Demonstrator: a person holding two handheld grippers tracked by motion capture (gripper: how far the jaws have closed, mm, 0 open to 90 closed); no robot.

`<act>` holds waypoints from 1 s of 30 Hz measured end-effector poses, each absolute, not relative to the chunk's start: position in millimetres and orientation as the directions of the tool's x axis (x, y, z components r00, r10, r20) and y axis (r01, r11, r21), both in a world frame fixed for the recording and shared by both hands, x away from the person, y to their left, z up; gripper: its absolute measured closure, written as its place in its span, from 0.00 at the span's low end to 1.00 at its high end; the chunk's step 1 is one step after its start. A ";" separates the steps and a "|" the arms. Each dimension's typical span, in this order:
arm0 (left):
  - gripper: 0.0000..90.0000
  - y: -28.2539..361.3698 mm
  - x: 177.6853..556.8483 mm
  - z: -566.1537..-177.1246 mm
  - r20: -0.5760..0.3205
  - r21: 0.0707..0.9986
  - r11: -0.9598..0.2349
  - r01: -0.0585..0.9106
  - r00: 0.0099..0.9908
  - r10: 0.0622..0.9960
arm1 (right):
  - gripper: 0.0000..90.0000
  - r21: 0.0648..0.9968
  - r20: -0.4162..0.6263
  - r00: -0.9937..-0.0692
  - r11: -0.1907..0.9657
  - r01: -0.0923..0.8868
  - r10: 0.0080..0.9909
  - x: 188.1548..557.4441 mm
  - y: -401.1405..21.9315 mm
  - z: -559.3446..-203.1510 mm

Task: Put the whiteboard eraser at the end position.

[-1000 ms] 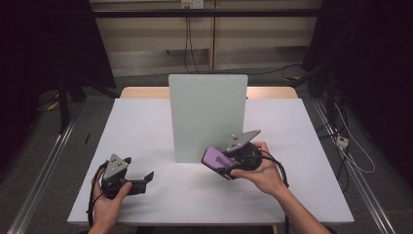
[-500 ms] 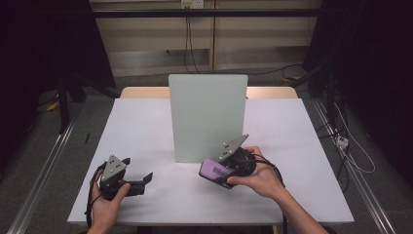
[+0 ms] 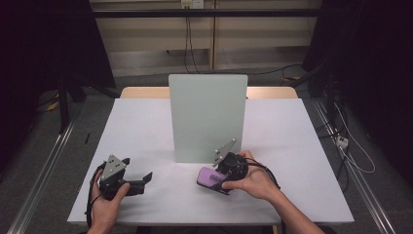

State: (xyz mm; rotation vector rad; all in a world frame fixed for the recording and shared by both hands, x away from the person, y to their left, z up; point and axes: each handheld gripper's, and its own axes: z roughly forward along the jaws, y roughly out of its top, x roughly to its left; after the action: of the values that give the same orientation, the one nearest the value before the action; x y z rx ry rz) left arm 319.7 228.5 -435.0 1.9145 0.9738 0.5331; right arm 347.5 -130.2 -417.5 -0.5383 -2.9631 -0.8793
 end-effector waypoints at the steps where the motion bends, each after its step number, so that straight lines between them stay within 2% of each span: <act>1: 0.05 228.5 319.7 -435.0 -0.019 0.862 -0.289 0.416 0.598 0.802 | 0.47 0.525 0.103 -0.941 0.786 0.326 0.321 347.4 -129.7 -418.0; 19: 0.05 228.8 319.3 -434.8 -0.020 0.862 -0.289 0.417 0.596 0.803 | 0.46 0.520 0.080 -0.944 0.795 0.314 0.321 346.0 -119.9 -429.3; 30: 0.05 227.9 320.3 -435.5 -0.021 0.860 -0.289 0.419 0.596 0.802 | 0.46 0.548 0.090 -0.940 0.772 0.323 0.330 345.7 -123.1 -432.2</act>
State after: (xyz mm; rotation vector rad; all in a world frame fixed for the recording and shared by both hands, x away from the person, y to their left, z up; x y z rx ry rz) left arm 320.3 227.9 -435.5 1.9163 0.9775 0.5309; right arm 345.7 -123.1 -432.2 -0.5470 -2.9671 -0.9141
